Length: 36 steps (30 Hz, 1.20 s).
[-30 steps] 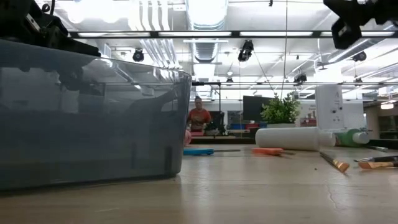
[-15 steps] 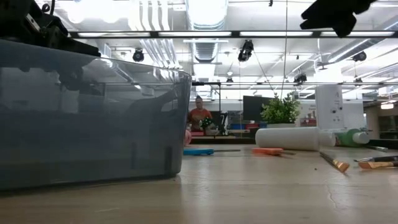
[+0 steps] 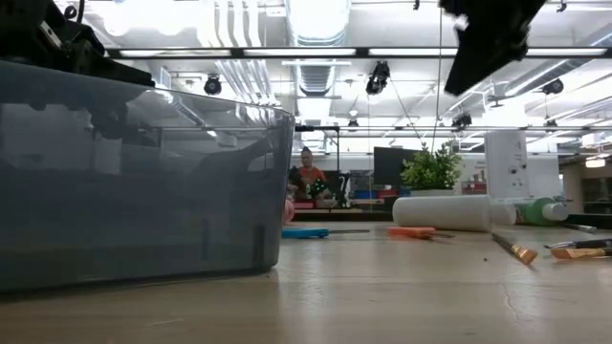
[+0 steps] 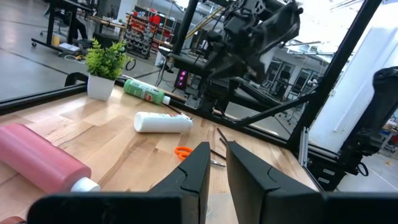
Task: Pick & Place Paint Supplies
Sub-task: Put the white paint bottle into the top transparent bin
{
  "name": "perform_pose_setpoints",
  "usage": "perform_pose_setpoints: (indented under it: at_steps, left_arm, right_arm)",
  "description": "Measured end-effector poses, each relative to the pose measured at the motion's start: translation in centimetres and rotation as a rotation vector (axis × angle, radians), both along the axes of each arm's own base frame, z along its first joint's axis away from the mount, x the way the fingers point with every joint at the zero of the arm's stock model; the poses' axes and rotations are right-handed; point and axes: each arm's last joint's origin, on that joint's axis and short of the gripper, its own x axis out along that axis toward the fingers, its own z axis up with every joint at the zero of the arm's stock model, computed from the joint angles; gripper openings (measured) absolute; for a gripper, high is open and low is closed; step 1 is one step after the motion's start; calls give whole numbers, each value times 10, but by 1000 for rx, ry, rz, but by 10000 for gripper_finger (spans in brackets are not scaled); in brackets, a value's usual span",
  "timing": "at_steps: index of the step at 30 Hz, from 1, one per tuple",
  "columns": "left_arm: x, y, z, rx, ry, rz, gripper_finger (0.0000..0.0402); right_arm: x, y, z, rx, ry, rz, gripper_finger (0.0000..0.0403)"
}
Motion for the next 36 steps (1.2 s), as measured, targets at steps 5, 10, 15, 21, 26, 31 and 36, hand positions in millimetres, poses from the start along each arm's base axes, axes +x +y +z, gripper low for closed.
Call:
perform_pose_setpoints:
  at_steps: [5,10,15,21,26,31,36]
  left_arm:
    - [0,0,0,0,0,0,62]
    - [0,0,0,0,0,0,62]
    - [0,0,0,0,0,0,62]
    - [0,0,0,0,0,0,62]
    - [0,0,0,0,0,0,62]
    - [0,0,0,0,-1,0,62]
    - [0,0,0,0,0,0,62]
  right_arm:
    - [23,-12,-20,54,146,10,148]
    - [37,-27,-35,117,250,19,148]
    - [40,-31,-41,135,286,42,148]
    - [30,-31,-43,149,245,-29,148]
    - [19,-34,-50,137,202,-44,158]
    - [13,-39,-57,154,163,-50,220]
    - [13,-45,-64,166,168,-52,271]
